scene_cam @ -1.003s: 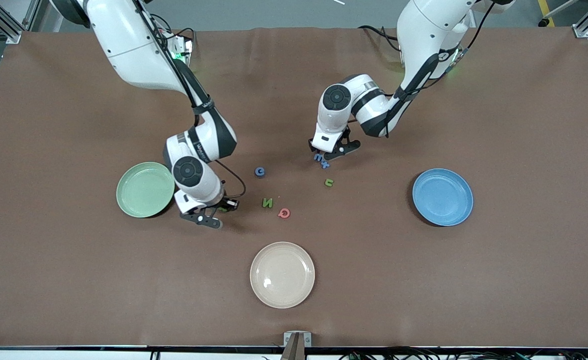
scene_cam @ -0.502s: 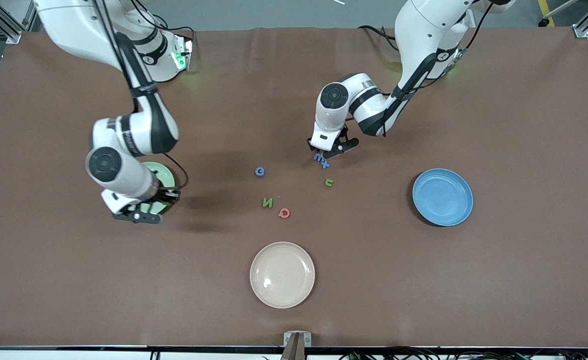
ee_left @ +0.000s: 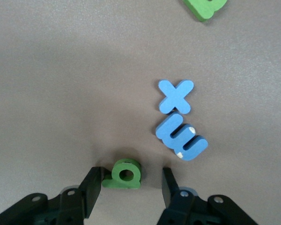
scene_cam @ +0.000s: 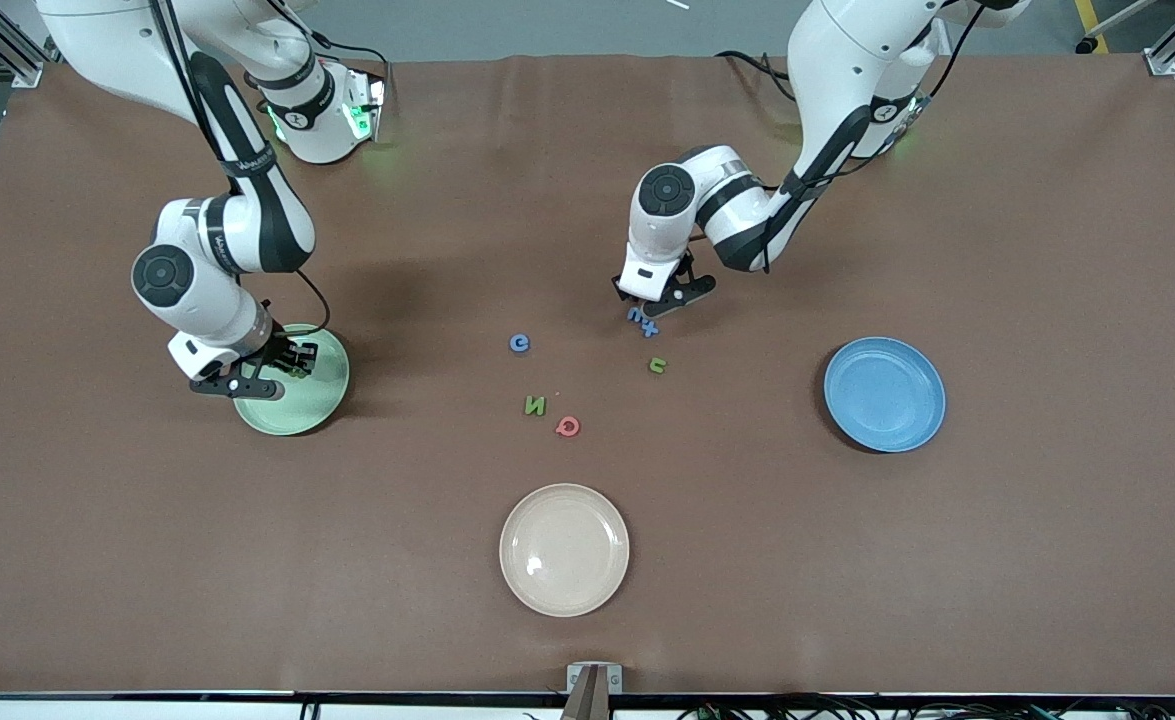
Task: Sort upper and lower case letters into plates
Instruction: 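Lower the green B onto the green plate and open the right gripper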
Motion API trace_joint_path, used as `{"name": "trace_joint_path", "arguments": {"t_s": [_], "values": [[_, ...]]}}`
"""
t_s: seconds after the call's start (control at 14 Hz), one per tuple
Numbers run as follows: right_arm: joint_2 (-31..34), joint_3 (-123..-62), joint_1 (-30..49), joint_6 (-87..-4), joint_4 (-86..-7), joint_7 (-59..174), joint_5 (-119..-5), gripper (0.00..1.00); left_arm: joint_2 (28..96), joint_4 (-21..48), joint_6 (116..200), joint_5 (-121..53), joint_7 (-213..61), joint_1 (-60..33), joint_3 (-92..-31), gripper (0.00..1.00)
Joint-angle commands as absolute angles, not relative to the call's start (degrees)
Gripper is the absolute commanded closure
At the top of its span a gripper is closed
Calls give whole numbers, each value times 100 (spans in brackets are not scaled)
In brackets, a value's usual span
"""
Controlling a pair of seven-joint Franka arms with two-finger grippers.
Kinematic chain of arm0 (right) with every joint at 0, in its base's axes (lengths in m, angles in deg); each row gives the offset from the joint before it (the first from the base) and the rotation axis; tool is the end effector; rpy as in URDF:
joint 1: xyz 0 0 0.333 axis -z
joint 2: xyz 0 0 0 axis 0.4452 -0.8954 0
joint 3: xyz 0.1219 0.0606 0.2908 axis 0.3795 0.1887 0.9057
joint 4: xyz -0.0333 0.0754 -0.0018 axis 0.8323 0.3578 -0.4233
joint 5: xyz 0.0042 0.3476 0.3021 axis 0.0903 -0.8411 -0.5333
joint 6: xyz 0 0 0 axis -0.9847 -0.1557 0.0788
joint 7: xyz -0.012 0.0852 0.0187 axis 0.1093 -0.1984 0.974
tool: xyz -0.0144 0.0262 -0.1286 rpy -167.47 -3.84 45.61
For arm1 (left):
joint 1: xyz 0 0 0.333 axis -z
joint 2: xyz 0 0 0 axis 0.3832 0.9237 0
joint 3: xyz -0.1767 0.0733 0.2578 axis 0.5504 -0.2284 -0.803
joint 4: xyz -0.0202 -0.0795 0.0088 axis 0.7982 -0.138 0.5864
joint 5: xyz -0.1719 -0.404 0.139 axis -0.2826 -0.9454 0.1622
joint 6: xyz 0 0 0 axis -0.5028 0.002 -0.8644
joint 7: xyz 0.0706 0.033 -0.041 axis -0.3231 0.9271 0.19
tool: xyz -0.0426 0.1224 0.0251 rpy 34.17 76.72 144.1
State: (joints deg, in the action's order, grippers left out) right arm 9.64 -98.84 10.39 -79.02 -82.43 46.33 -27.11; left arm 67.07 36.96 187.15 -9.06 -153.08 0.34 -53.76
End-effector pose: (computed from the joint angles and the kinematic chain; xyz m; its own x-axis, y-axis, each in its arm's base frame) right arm 0.5449 0.0342 0.1360 0.9980 -0.0616 -0.0152 -0.0610 -0.9975 0.0348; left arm 0.3750 -0.4623 0.0900 0.9062 0.4131 -0.0904 0.4116 -0.9107 -0.0359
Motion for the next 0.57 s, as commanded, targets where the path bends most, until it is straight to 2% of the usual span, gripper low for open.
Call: {"name": "trace_joint_path", "arguments": {"t_s": [0.0, 0.21, 0.5], "values": [[927, -9776, 1395, -8130, -8452, 4930, -2671, 98, 6875, 3653, 18737, -757, -15459, 49, -5397, 46], [812, -9758, 1440, -8078, -8452, 4983, -2697, 82, 6875, 3653, 18737, -757, -15459, 49, -5397, 56], [803, -9714, 1396, -7955, -8461, 4974, -2758, 81, 6875, 3653, 18737, -757, -15450, 49, -5397, 72]]}}
